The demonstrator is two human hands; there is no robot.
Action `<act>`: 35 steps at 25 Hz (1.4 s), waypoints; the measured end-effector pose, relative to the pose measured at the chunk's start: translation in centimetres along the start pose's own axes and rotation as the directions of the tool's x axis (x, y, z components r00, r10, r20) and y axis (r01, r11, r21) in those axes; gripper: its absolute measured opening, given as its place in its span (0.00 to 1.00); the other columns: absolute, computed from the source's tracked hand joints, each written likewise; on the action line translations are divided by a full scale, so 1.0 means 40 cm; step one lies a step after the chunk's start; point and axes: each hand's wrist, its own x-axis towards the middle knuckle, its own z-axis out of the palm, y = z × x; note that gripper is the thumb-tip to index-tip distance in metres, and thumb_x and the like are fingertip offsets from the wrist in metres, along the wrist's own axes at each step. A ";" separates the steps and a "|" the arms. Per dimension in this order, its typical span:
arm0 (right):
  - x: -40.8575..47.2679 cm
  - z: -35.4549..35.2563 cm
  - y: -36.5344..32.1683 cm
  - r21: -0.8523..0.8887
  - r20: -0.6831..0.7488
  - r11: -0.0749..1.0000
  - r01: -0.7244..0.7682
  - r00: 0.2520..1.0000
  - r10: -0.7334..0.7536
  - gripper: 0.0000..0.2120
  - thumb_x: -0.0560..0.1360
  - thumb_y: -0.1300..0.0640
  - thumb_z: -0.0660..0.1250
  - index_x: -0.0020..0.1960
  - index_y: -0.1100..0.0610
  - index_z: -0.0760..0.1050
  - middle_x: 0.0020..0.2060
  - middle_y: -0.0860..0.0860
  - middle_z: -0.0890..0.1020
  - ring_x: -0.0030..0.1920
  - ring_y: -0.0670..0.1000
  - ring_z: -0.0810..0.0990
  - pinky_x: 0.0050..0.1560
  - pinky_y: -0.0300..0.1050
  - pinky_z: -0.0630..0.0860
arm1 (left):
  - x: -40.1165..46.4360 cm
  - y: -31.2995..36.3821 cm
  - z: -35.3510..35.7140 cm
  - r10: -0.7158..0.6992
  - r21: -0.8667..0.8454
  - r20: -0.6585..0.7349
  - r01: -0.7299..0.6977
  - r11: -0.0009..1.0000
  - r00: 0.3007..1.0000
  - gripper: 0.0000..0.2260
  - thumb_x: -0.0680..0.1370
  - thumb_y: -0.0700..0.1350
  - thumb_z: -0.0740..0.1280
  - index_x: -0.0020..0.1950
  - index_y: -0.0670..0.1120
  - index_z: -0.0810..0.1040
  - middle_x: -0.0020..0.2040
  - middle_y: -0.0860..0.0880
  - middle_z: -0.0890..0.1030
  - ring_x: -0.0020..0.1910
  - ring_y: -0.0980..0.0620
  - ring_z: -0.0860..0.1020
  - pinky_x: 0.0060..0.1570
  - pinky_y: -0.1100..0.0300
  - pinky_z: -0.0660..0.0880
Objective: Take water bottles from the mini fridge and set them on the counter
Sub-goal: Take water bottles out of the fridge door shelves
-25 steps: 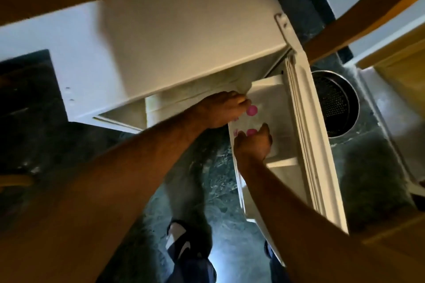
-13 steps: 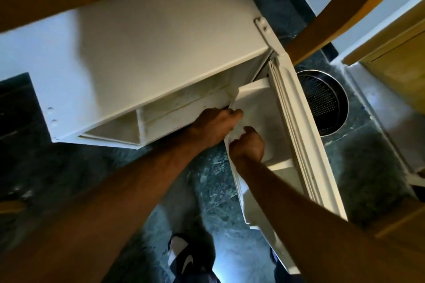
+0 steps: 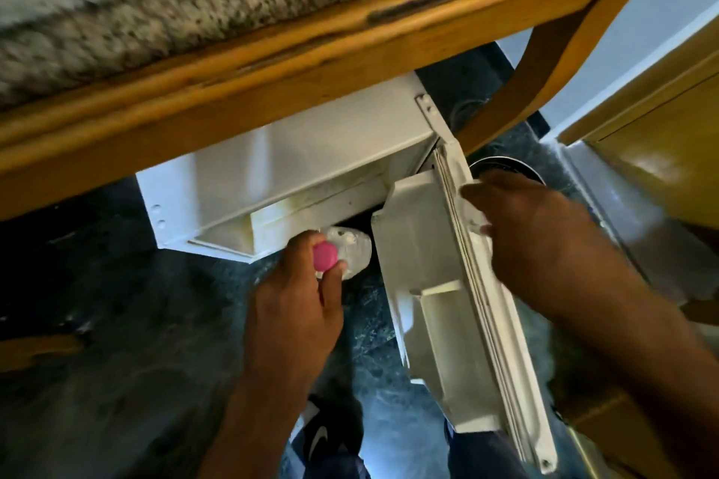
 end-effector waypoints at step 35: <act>0.210 0.319 -0.132 -0.125 0.440 0.954 0.272 0.877 -0.193 0.24 0.75 0.57 0.67 0.68 0.64 0.67 0.63 0.62 0.77 0.62 0.61 0.76 0.62 0.51 0.73 | -0.118 -0.101 -0.267 -0.364 0.224 -0.199 0.403 0.887 0.910 0.12 0.75 0.40 0.70 0.55 0.42 0.71 0.42 0.34 0.81 0.38 0.33 0.80 0.43 0.42 0.78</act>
